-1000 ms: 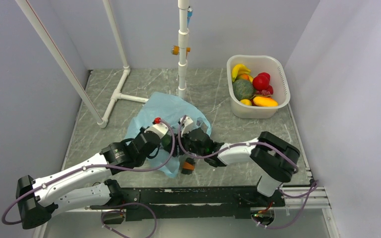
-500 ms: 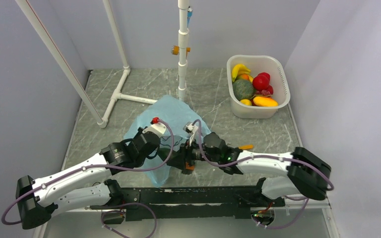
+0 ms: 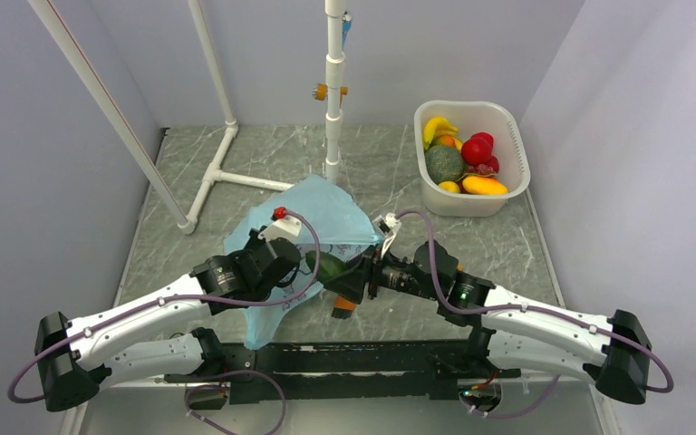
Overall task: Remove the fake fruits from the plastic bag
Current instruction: Take out the fake fruit from the plastic bag, then place the fake fruit in the bin.
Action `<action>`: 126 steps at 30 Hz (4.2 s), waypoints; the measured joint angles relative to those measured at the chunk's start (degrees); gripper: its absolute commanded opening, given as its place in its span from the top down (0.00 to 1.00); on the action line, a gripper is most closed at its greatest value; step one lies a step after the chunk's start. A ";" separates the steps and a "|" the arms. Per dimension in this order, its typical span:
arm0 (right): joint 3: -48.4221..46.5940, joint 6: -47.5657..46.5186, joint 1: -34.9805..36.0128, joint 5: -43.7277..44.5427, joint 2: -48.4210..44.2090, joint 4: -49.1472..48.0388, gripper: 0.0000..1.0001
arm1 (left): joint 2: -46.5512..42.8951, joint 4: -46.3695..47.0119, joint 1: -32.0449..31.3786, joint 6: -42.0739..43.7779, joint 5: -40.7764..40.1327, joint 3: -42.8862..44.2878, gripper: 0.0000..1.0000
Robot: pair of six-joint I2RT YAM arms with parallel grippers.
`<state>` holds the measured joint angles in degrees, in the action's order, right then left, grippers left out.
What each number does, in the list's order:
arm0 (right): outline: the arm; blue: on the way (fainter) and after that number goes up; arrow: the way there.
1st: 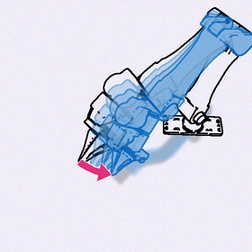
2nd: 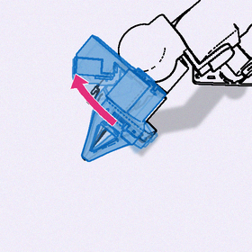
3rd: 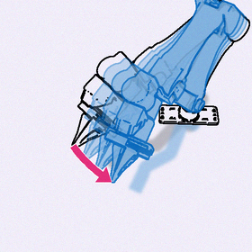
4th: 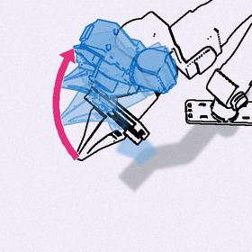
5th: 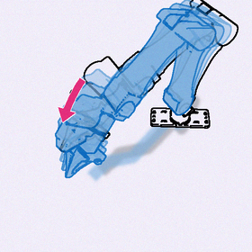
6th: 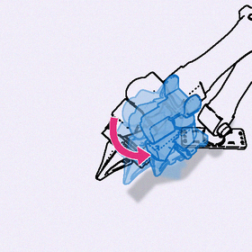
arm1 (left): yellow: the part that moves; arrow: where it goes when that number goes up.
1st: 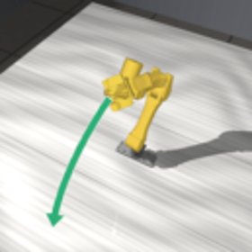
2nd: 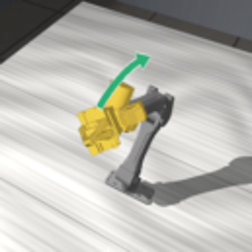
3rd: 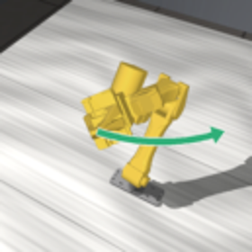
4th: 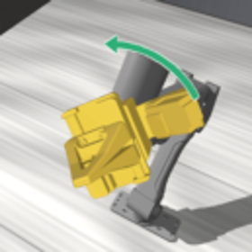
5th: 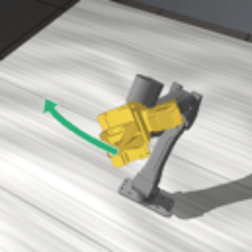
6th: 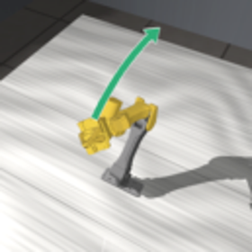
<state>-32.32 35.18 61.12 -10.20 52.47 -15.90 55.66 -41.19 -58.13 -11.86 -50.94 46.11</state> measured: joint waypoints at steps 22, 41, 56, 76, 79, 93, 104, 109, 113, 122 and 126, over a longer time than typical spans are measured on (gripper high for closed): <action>-4.85 -2.32 6.56 -17.99 28.04 -3.19 1.00 | -7.76 -0.31 0.31 0.63 -0.37 0.20 1.00; -7.93 -2.93 10.16 -38.91 19.63 -10.40 1.00 | -7.02 -12.96 0.31 -12.81 -12.28 3.08 1.00; 2.91 7.85 10.62 -39.71 25.92 -22.05 1.00 | -22.16 -12.02 0.33 -17.38 -21.97 -0.35 1.00; 3.13 -3.54 -8.68 -7.48 5.53 14.97 1.00 | 5.70 1.09 0.35 -0.09 -13.33 0.87 0.46; 3.13 -3.91 -11.58 -0.37 2.67 20.63 1.00 | 6.19 -1.90 0.35 -2.60 -13.70 2.71 0.20; -3.63 -1.79 -19.61 32.46 -2.82 37.99 1.00 | -19.23 -2.32 0.35 -5.29 -11.17 1.68 0.01; -24.87 -3.85 -42.23 38.18 10.03 37.70 1.00 | -32.26 2.36 0.35 -1.92 -6.71 -2.16 0.01; -31.28 -1.73 -50.69 33.35 20.85 37.70 0.96 | -29.00 2.27 0.35 -1.95 -6.34 -2.12 0.01; -33.75 -1.14 -53.99 30.38 27.93 37.20 0.83 | -25.68 1.49 0.35 -1.95 -6.27 -2.05 0.01; -34.71 -2.62 -54.55 26.23 35.85 36.20 0.28 | -25.57 1.11 0.35 -1.88 -5.90 -2.05 0.01; -33.11 -3.80 -54.55 24.72 35.30 33.79 0.08 | -25.44 1.11 0.35 -1.73 -5.90 -2.05 0.01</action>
<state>-65.43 31.38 6.57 14.52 87.77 17.89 30.22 -40.07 -57.78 -13.58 -56.84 44.05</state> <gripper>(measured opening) 0.818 0.994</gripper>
